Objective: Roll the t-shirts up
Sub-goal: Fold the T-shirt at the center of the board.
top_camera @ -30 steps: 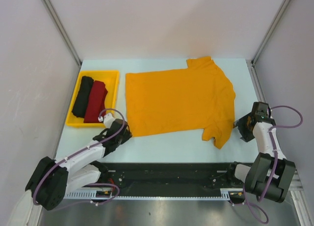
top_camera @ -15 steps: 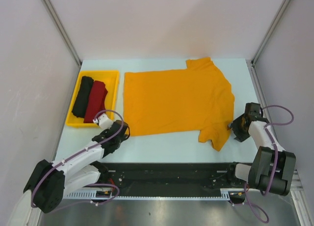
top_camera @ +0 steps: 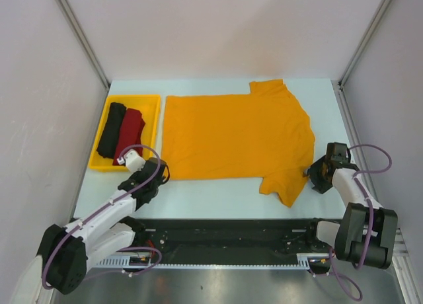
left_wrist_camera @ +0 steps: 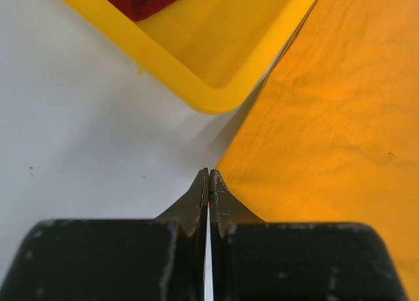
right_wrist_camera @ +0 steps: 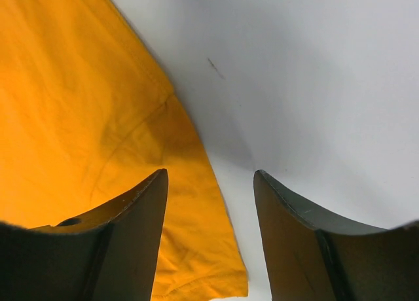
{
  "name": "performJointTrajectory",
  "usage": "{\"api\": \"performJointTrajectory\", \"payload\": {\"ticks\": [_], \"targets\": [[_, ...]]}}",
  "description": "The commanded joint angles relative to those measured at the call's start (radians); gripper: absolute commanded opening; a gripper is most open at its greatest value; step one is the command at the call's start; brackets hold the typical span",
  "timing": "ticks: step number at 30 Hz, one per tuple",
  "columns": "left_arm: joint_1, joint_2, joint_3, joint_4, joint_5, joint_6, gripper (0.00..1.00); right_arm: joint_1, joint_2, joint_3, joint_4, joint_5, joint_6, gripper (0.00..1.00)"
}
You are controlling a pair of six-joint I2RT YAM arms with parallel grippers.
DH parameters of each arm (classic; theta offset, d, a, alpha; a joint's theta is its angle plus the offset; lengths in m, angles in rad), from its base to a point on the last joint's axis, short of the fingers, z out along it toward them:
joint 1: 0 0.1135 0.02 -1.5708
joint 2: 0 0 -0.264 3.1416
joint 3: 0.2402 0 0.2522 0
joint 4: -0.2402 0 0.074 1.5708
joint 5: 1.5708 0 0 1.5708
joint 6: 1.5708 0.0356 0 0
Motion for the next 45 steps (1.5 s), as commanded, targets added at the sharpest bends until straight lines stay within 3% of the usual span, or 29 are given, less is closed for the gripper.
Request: {"api": "performJointTrajectory", "payload": {"ticks": [1, 11, 15, 29, 33, 35, 36, 39, 45], "targets": [[0.019, -0.022, 0.019, -0.011, -0.025, 0.044, 0.00, -0.033, -0.063, 0.004, -0.017, -0.033, -0.008, 0.58], [0.019, -0.020, 0.020, 0.000, 0.001, 0.056, 0.00, 0.194, -0.213, -0.018, -0.239, 0.031, 0.185, 0.54], [0.019, -0.025, 0.016, 0.002, 0.006, 0.053, 0.00, 0.254, -0.310, -0.073, -0.307, -0.028, 0.257, 0.54], [0.019, -0.022, 0.006, -0.003, 0.012, 0.041, 0.00, 0.334, -0.404, -0.217, -0.330, -0.095, 0.364, 0.50], [0.019, -0.014, 0.003, 0.003, 0.020, 0.038, 0.00, 0.337, -0.430, -0.213, -0.312, -0.071, 0.383, 0.39], [0.019, -0.008, 0.004, 0.003, 0.026, 0.041, 0.00, 0.338, -0.441, -0.205, -0.296, -0.076, 0.380, 0.27], [0.020, -0.006, 0.007, 0.003, 0.027, 0.049, 0.00, 0.337, -0.442, -0.194, -0.298, -0.068, 0.378, 0.15], [0.017, -0.006, 0.023, 0.000, 0.035, 0.082, 0.00, 0.338, -0.448, -0.122, -0.312, -0.035, 0.335, 0.01], [0.016, 0.027, 0.090, 0.023, 0.043, 0.148, 0.00, 0.338, -0.404, 0.086, -0.293, 0.051, 0.240, 0.00]]}}
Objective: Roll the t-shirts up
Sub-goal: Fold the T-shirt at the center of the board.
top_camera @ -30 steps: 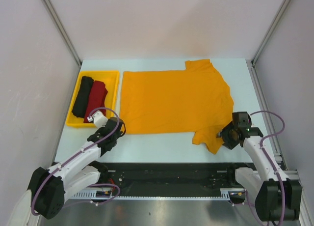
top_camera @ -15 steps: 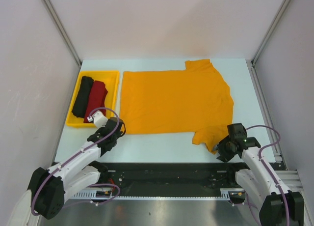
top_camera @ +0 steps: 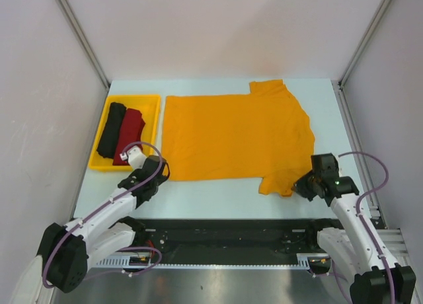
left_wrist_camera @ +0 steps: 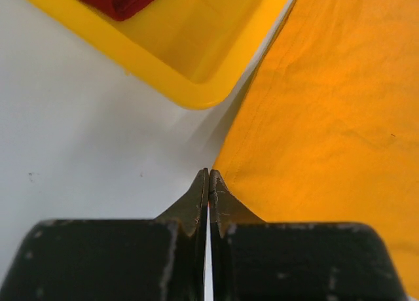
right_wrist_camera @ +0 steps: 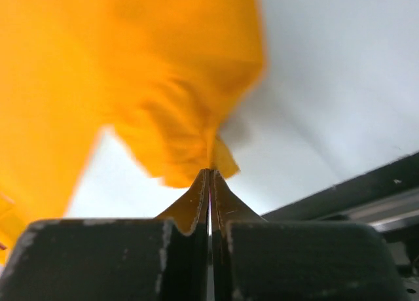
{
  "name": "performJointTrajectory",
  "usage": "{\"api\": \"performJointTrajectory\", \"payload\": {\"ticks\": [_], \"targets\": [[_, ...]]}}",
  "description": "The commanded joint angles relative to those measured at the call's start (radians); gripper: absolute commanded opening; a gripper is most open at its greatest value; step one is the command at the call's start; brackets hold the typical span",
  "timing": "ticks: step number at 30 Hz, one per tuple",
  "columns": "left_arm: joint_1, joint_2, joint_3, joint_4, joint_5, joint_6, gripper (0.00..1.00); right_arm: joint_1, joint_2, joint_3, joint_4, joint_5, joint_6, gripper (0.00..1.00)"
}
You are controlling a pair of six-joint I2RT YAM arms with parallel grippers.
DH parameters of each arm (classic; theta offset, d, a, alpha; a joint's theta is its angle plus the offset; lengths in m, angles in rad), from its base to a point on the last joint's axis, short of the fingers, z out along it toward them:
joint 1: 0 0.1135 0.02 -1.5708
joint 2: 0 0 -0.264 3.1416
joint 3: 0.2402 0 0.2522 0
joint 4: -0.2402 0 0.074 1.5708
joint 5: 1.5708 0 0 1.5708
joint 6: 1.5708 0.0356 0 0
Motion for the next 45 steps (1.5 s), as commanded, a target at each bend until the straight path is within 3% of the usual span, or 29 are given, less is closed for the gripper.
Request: {"api": "performJointTrajectory", "payload": {"ticks": [1, 11, 20, 31, 45], "targets": [[0.005, 0.051, 0.115, 0.026, -0.001, 0.073, 0.00, 0.005, 0.042, 0.183, 0.050, 0.096, -0.085, 0.00], [0.007, 0.363, 0.382, 0.012, -0.017, 0.093, 0.00, 0.016, 0.377, 0.416, 0.330, 0.110, -0.225, 0.00], [0.054, 0.587, 0.610, -0.155, -0.046, 0.069, 0.00, 0.030, 0.624, 0.605, 0.458, 0.134, -0.331, 0.00], [0.120, 0.617, 0.650, -0.169, -0.027, 0.096, 0.00, 0.017, 0.754, 0.716, 0.500, 0.101, -0.357, 0.00], [0.163, 0.612, 0.678, -0.167, 0.003, 0.107, 0.00, -0.049, 0.762, 0.768, 0.524, 0.065, -0.381, 0.00]]}}
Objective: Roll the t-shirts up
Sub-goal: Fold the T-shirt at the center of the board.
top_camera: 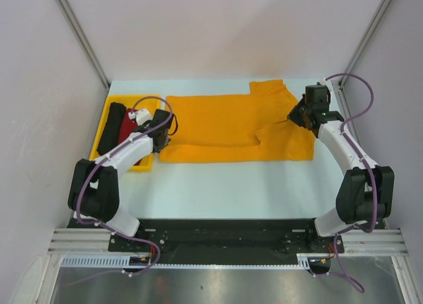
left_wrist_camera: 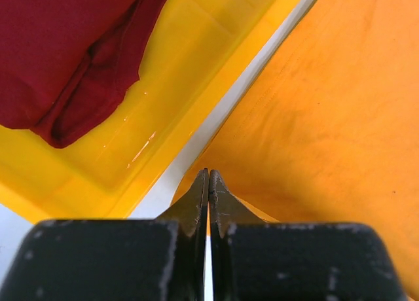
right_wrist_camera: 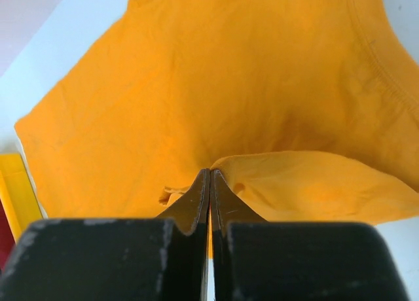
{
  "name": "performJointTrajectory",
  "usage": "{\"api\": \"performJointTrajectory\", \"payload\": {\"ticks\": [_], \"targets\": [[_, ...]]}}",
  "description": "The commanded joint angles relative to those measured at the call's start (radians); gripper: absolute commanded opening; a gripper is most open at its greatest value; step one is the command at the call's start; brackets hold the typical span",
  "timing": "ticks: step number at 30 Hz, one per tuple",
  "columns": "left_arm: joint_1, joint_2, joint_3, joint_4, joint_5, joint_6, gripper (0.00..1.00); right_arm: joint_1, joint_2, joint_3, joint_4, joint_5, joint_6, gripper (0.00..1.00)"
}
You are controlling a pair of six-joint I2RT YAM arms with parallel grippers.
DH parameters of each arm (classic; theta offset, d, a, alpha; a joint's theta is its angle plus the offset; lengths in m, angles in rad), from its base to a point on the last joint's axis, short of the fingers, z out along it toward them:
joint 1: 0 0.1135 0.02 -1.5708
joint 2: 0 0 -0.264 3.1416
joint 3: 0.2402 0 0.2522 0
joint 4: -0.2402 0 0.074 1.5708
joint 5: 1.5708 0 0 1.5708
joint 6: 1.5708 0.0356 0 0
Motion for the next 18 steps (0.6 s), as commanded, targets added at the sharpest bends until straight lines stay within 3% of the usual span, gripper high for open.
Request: {"api": "performJointTrajectory", "payload": {"ticks": [1, 9, 18], "targets": [[0.024, -0.007, 0.039, -0.002, 0.009, 0.017, 0.00, -0.020, -0.005, 0.053, 0.045, -0.011, -0.027, 0.00], [0.050, -0.026, 0.049, 0.013, 0.024, 0.026, 0.00, -0.049, -0.004, 0.075, 0.061, -0.036, -0.030, 0.00], [0.053, 0.057, 0.112, 0.087, 0.068, 0.109, 0.00, -0.058, 0.021, 0.099, 0.098, -0.053, -0.040, 0.00]]}}
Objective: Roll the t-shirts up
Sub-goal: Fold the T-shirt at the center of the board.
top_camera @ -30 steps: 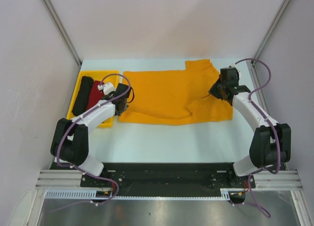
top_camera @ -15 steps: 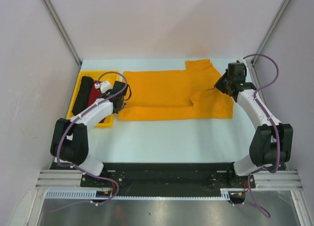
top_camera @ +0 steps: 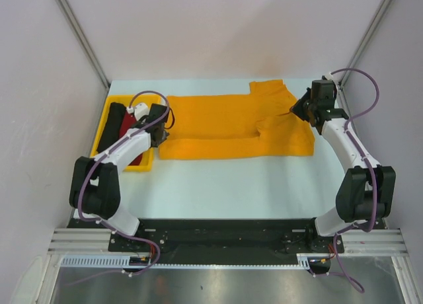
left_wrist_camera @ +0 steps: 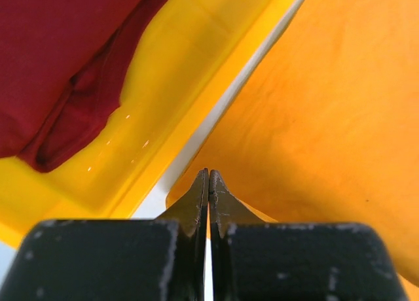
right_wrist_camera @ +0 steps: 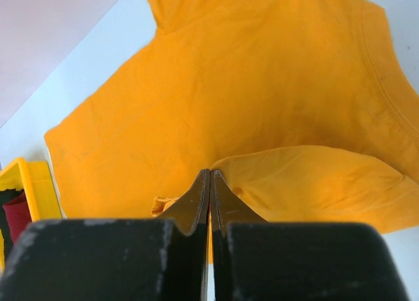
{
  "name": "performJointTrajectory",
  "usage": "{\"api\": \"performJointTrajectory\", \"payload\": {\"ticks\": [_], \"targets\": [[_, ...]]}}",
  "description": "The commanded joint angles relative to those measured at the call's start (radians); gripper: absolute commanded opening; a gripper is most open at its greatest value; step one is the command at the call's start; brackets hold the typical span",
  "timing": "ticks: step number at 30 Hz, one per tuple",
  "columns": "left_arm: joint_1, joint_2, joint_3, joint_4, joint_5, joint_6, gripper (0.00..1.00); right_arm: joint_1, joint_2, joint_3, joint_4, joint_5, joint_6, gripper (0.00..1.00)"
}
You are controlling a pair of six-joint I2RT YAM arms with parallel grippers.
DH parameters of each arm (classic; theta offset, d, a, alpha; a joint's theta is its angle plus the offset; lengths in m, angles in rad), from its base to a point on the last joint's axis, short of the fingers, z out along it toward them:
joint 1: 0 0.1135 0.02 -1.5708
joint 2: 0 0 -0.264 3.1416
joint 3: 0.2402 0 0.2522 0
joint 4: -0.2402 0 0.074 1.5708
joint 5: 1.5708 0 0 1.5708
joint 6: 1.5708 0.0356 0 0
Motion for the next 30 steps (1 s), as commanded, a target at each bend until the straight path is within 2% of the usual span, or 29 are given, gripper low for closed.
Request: {"api": "performJointTrajectory", "payload": {"ticks": [1, 12, 30], "targets": [[0.009, 0.055, 0.082, 0.058, 0.020, 0.074, 0.00, -0.011, 0.020, 0.057, 0.055, 0.004, -0.027, 0.00], [0.013, 0.181, 0.162, 0.049, 0.022, 0.097, 0.00, -0.045, 0.095, 0.060, 0.098, -0.014, -0.024, 0.00], [0.035, 0.186, 0.152, 0.068, 0.031, 0.117, 0.00, -0.091, 0.115, 0.062, 0.097, -0.017, -0.027, 0.00]]}}
